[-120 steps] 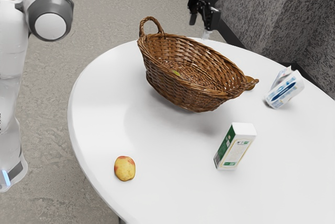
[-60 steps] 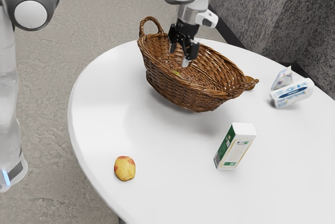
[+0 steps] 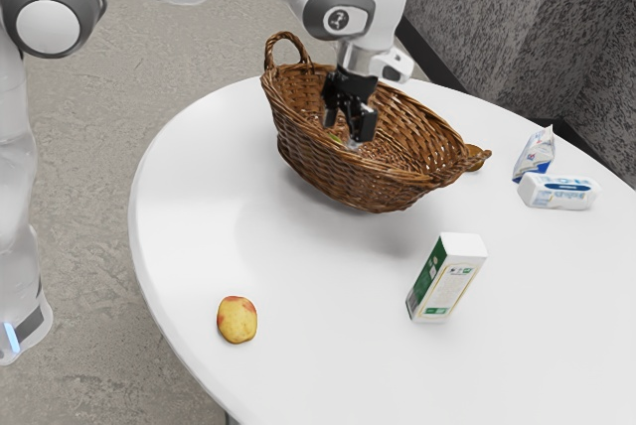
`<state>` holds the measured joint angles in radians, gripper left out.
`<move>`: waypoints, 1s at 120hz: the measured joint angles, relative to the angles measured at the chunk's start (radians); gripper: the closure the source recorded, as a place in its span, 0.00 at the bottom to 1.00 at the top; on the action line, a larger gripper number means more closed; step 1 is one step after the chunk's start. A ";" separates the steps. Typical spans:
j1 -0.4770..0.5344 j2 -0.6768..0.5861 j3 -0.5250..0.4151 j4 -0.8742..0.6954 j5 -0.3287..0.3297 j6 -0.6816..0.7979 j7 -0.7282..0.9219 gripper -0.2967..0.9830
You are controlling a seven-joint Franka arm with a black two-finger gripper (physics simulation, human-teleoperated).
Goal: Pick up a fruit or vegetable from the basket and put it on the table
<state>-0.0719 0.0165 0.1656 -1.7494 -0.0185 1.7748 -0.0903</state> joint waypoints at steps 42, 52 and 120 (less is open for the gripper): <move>-0.010 -0.005 0.001 -0.010 0.016 -0.011 0.002 0.23; -0.009 -0.005 0.001 -0.010 0.019 -0.013 0.002 0.23; 0.023 0.000 0.008 -0.058 0.032 0.009 0.002 0.23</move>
<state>-0.0489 0.0162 0.1733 -1.8077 0.0130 1.7839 -0.0885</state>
